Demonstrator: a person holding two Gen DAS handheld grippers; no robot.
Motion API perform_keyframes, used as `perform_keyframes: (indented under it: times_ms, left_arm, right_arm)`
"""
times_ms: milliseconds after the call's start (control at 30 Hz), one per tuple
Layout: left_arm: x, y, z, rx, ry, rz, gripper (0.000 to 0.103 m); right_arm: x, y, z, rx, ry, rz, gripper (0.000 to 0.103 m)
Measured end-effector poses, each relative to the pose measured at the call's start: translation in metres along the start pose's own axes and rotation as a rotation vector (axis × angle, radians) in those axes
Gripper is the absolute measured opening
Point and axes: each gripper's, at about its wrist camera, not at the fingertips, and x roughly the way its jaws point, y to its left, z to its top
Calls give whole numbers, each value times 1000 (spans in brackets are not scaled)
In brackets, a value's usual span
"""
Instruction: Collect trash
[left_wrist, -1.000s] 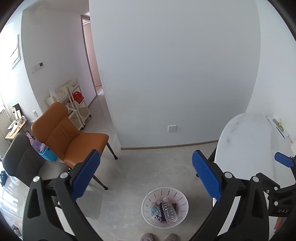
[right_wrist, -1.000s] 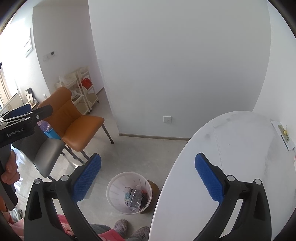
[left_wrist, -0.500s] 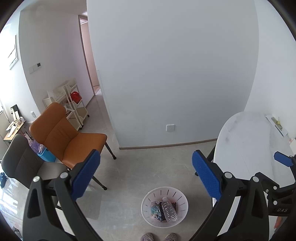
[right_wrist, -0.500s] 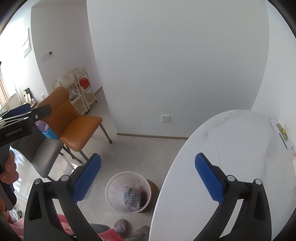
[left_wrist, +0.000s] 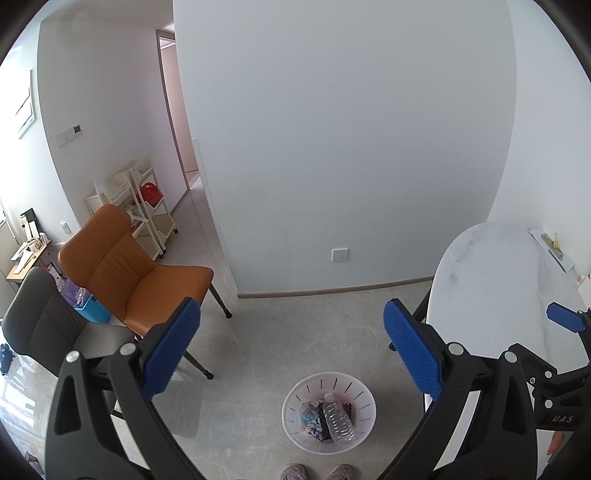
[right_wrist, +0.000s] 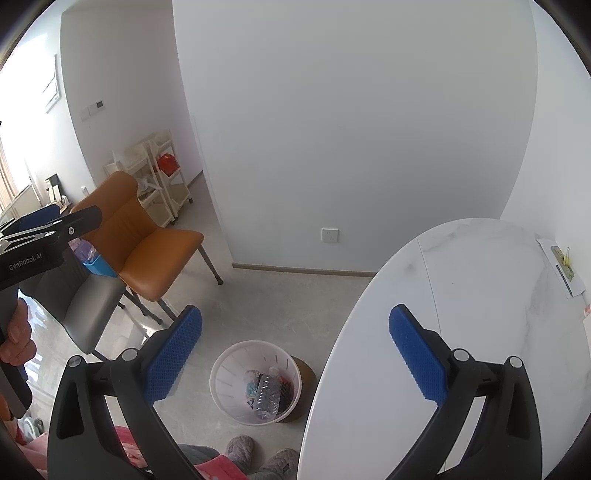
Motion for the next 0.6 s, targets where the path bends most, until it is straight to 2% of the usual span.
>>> perform_keyframes:
  times_ms: [600]
  left_arm:
    - [4, 3, 1, 1, 9, 2, 95]
  right_arm:
    - [2, 5, 1, 1, 11, -3, 101]
